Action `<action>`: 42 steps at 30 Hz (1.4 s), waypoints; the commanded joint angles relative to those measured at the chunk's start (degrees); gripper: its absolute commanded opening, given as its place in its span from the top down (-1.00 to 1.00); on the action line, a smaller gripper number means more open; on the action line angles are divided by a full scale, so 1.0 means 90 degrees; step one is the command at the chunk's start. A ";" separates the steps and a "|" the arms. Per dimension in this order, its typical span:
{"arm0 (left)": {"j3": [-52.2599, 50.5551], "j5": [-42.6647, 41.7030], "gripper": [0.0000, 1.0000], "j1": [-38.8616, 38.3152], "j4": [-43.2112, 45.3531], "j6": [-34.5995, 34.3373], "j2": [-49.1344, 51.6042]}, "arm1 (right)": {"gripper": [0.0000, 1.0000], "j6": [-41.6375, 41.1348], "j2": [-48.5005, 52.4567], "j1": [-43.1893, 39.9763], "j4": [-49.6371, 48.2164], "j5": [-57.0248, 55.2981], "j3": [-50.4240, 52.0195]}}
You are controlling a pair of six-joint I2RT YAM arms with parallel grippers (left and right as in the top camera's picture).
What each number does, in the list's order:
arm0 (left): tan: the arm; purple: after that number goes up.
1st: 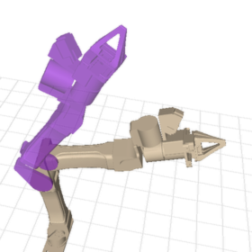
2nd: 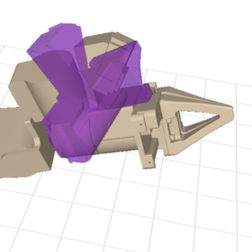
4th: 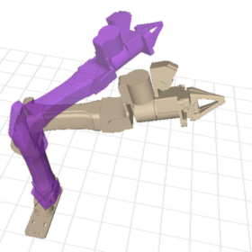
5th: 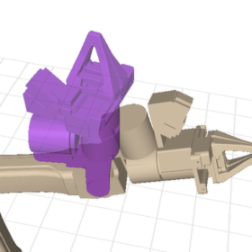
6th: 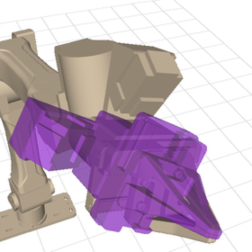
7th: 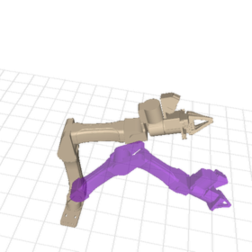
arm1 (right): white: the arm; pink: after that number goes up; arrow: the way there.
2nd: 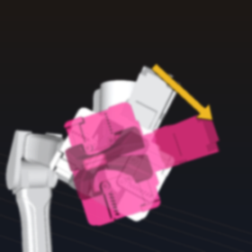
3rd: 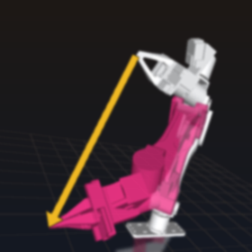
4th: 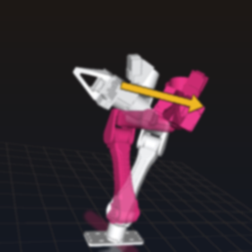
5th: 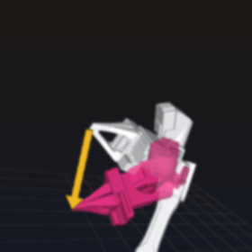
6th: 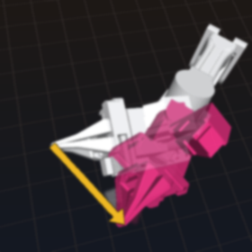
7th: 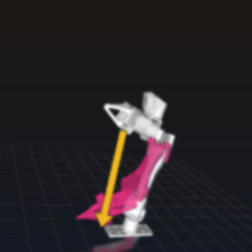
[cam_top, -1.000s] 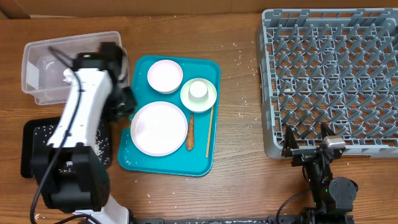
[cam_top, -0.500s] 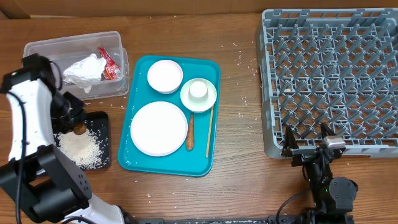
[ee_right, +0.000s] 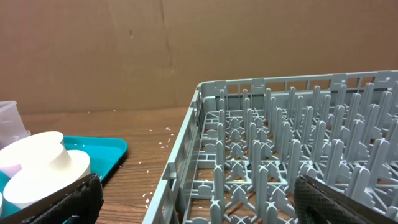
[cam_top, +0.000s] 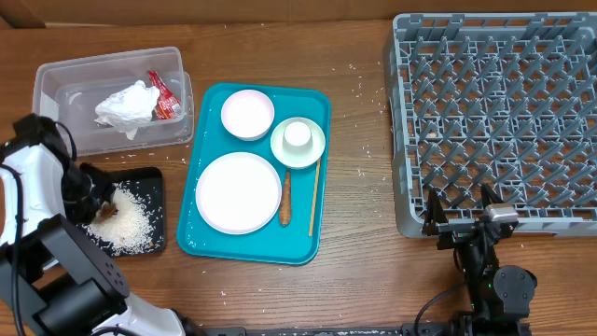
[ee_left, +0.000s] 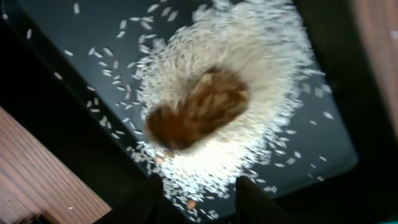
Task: Sort waste into correct bins and load items into the dishwasher
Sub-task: 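Carry the mushroom left and drop it onto the black tray, then move the left gripper back over the brown stick on the teal tray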
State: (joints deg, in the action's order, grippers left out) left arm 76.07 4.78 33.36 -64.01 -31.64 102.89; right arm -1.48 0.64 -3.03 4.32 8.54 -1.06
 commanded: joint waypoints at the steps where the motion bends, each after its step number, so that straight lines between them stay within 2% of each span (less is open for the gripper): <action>1: -0.0070 0.0109 0.18 0.0102 0.0075 -0.0129 -0.0027 | -1.00 0.0024 -0.0005 -0.0034 -0.0032 -0.0058 0.0066; 5: -0.0066 -0.0214 0.12 0.0085 0.0066 0.0102 -0.0029 | -1.00 0.0024 -0.0005 -0.0034 -0.0032 -0.0058 0.0066; 10: -0.0022 -0.1452 0.10 0.0056 0.0061 0.0877 -0.0073 | -1.00 0.0024 -0.0005 -0.0034 -0.0032 -0.0058 0.0066; 16: -0.0010 -0.2387 0.03 -0.0427 -0.0046 0.1246 -0.0656 | -1.00 0.0024 -0.0005 -0.0036 -0.0032 -0.0058 0.0066; 21: -0.0012 -0.2654 0.00 -0.1688 -0.0080 0.1535 -0.1350 | -1.00 0.0024 -0.0005 -0.0036 -0.0032 -0.0058 0.0066; 27: -0.0019 -0.2589 -0.01 -0.3915 0.0041 0.1559 -0.1421 | -1.00 0.0024 -0.0005 -0.0036 -0.0032 -0.0058 0.0066; 34: -0.0019 -0.1707 -0.05 -0.6118 0.0425 0.0644 -0.0857 | -1.00 0.0024 -0.0005 -0.0036 -0.0032 -0.0058 0.0066; 42: -0.0019 -0.1569 -0.04 -0.7203 0.0665 0.0634 -0.0024 | -1.00 0.0024 -0.0005 -0.0036 -0.0032 -0.0058 0.0066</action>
State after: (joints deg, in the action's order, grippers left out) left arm 75.70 -11.35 -29.43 -58.39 -24.51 100.05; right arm -1.50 0.64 -3.03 4.32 8.54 -1.06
